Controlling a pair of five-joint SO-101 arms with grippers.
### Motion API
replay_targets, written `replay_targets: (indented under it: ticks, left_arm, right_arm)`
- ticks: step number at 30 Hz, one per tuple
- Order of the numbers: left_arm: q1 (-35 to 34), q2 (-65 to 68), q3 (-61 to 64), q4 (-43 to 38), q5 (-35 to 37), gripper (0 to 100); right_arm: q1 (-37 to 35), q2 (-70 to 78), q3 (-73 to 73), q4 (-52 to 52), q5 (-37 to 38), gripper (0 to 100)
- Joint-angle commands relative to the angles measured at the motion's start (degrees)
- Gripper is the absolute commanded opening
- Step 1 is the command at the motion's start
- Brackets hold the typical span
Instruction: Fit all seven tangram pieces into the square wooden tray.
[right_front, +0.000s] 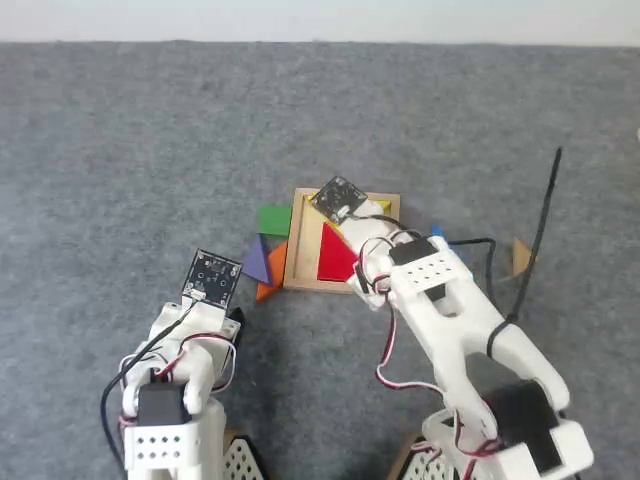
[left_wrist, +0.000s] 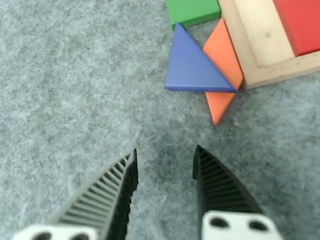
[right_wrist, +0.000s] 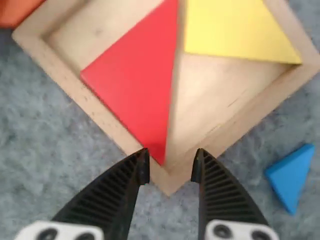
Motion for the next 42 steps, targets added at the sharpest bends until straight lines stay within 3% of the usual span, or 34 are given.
replay_targets:
  ticks: [1,17,24,42]
  left_arm:
    - [-0.4,-0.7,-0.5,0.4,-0.4,17]
    - [-0.4,-0.7,-0.5,0.4,-0.4,17]
    - [-0.4,-0.7,-0.5,0.4,-0.4,17]
    - [-0.4,-0.7,-0.5,0.4,-0.4,17]
  right_arm:
    - [1.1,1.9,-0.8,-1.9,2.0,15.8]
    - [4.1,10.0,-10.2,-2.6,2.2,16.2]
    - [2.7,13.8,-12.3,-2.6,5.7,15.8]
    - [0.6,9.0,-12.0,3.0,11.1,16.2]
